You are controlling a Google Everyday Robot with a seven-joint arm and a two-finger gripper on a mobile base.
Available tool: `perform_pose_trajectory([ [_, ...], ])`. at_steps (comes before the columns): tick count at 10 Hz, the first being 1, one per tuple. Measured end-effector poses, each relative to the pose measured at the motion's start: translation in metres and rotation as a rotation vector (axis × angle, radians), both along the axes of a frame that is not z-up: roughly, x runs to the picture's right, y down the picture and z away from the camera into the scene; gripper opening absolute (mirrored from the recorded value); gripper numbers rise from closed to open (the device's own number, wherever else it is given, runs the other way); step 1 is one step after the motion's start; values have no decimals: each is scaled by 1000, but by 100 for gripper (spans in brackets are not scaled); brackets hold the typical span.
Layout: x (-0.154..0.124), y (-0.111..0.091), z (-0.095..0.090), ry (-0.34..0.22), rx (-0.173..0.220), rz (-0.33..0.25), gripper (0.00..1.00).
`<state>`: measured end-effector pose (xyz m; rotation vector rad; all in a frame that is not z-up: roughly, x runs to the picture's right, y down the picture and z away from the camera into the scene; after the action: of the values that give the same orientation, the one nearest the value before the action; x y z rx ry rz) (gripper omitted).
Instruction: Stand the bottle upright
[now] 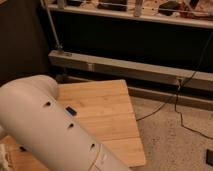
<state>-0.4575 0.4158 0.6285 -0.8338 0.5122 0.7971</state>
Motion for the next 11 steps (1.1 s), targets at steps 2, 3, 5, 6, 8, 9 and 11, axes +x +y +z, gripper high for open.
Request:
perform_pose_trajectory([
  [2, 0, -8, -2, 1, 3, 6, 26],
  [3, 1, -10, -2, 4, 2, 8, 23],
  [5, 5, -12, -2, 14, -3, 9, 6],
  [6, 8, -13, -1, 20, -5, 10, 3],
  [8, 12, -15, -2, 34, -10, 14, 2],
  [9, 15, -16, -3, 44, -21, 20, 2],
  [11, 16, -21, -10, 43, -70, 31, 2],
])
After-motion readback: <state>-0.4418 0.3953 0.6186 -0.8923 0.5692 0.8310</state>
